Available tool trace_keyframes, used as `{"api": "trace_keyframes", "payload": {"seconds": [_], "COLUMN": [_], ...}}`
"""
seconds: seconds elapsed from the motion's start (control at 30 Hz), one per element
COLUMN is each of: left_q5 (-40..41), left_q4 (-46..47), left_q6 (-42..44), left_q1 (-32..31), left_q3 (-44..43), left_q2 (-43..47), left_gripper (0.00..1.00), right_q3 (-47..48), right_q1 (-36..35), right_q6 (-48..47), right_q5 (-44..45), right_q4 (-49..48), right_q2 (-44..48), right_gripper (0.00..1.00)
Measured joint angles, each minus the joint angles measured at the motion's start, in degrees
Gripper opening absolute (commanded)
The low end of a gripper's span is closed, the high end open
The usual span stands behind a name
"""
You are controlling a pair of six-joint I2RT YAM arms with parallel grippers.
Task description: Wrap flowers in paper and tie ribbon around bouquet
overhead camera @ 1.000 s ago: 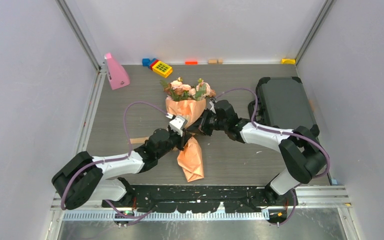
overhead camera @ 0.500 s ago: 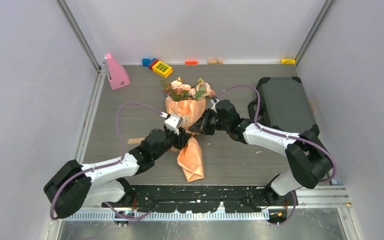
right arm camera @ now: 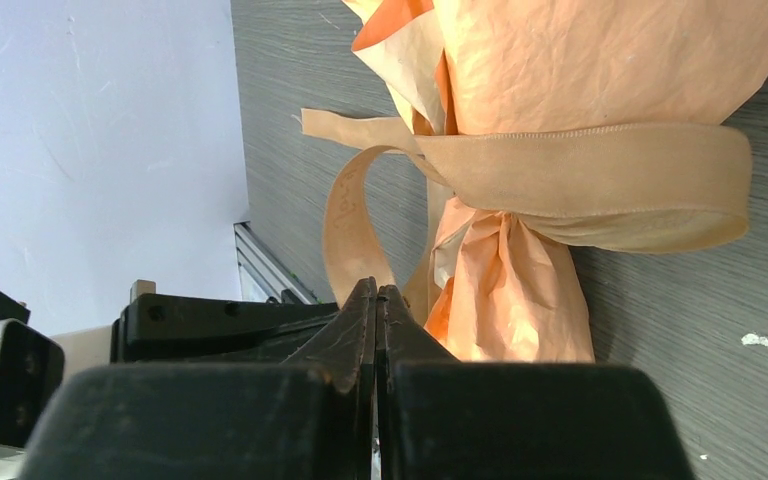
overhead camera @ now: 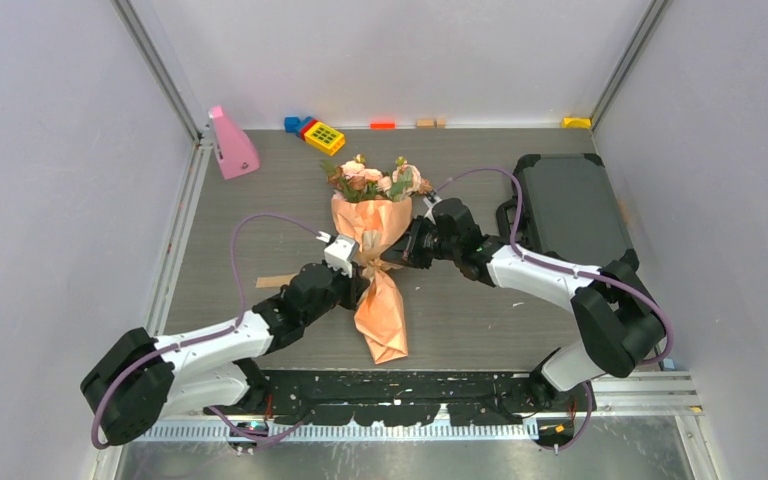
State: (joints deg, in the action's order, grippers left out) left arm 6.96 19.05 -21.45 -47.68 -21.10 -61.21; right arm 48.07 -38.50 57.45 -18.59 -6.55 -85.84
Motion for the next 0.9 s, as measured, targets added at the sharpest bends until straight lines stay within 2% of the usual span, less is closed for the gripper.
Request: {"api": "trace_keyframes", "payload": {"seconds": [0.03,0.13,0.27,0.4,0.57,0.67,0.73,0.9], "left_q5": [0.1,0.0,-0.6,-1.2,-2.2,-2.5,-2.7,-2.6], "left_q4": [-0.2,-0.7,0.5,1.9,2.5,3.0,3.4,4.0], "left_q6": [-0.3,-0.5,0.0,1.7,3.3,3.9,4.0,4.1], "left_q1": [0.0,0.0,0.0,0.0,0.0,0.0,0.0,0.0], "left_q3": [0.0,0.0,0.0,0.0,0.0,0.0,0.0,0.0], "left_q2": [-0.3,-0.9,-0.9,-0.5,-0.5,-0.5,-0.5,-0.7], "left_gripper": [0.00,0.00,0.00,0.00,0.00,0.00,0.00,0.00], "right_q3": [0.0,0.0,0.0,0.0,0.6,1.4,2.4,3.4], "right_q1": [0.0,0.1,0.1,0.1,0.0,-0.3,-0.8,-2.3], "right_q6": [-0.1,-0.4,-1.1,-1.9,-2.3,-2.5,-2.7,-2.7], "right_q5": [-0.1,-0.8,-2.6,-4.8,-6.5,-7.0,-7.1,-8.1], "right_q4": [0.0,-0.1,-0.4,-1.4,-3.4,-3.7,-3.6,-3.9], "right_q2": [0.0,0.0,0.0,0.0,-1.3,-3.4,-5.2,-7.1], "right_gripper": [0.02,0.26,0.48,0.61,0.66,0.65,0.59,0.15]}}
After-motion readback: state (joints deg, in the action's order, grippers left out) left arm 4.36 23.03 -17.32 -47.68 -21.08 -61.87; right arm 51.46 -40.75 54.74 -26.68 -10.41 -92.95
